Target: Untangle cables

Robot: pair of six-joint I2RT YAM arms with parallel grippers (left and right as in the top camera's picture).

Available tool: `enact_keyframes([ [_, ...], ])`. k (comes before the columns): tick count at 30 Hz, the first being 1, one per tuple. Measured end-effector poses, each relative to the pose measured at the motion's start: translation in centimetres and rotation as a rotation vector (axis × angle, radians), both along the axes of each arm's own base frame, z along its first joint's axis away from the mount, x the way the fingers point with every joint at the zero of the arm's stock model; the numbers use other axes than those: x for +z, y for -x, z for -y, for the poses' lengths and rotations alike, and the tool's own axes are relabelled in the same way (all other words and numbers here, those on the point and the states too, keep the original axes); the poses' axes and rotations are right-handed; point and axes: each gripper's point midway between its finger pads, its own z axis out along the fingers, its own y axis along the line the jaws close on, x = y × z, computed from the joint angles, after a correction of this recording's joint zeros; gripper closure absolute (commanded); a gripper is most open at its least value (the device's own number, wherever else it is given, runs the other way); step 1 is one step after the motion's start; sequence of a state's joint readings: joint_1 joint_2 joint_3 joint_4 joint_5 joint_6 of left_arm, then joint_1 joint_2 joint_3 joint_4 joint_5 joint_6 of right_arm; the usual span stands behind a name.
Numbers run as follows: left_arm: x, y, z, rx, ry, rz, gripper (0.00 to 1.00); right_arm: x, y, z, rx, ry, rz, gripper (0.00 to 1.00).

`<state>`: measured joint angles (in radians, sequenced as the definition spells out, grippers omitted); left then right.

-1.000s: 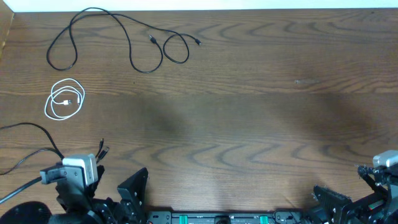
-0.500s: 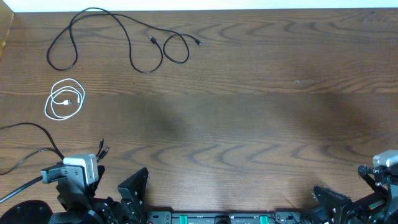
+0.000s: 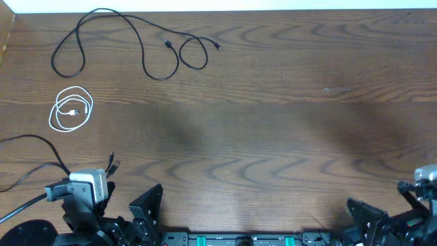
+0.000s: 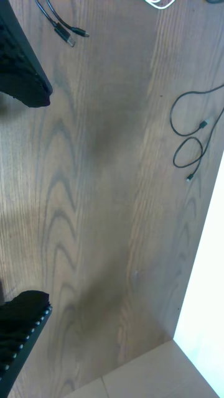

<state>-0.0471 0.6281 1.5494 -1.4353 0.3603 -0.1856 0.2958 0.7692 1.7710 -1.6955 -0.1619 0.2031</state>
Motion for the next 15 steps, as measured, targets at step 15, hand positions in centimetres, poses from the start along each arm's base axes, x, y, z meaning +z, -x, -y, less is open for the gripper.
enact_keyframes([
  [15,0.0,0.0,0.0,0.000,0.000,0.001,0.01,0.0,-1.1,2.6,-0.198,0.081,0.029,0.01],
])
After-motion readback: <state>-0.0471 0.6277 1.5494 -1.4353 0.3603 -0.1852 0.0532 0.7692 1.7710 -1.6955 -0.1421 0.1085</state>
